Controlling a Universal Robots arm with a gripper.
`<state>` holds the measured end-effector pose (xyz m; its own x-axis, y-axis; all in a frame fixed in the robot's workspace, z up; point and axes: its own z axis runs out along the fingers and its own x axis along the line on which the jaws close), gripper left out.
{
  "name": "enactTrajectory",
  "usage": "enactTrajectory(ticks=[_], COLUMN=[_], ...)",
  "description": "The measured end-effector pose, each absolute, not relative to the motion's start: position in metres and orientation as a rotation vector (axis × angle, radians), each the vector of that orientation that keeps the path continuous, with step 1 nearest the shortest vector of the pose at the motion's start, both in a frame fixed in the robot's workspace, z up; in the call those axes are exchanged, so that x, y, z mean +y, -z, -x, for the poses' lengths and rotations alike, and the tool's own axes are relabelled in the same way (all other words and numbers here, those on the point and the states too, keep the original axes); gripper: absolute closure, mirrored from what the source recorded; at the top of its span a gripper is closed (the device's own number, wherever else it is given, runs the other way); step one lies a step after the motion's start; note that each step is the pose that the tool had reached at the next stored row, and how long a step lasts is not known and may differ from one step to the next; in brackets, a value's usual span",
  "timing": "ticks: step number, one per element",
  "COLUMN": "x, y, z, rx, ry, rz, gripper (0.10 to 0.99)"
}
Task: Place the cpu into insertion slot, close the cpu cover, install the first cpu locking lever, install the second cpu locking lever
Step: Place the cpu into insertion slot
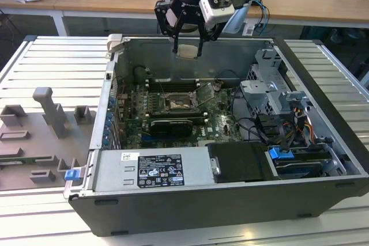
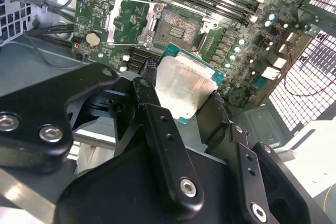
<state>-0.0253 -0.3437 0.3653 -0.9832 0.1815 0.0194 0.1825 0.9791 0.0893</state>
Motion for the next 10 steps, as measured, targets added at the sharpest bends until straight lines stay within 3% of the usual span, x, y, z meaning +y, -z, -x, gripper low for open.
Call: enactTrajectory(ticks=[10], x=[-0.3437], y=[-0.3653], z=[0.0253], rx=[-3.112], ry=[0.142], rz=[0.319], gripper=[0.545])
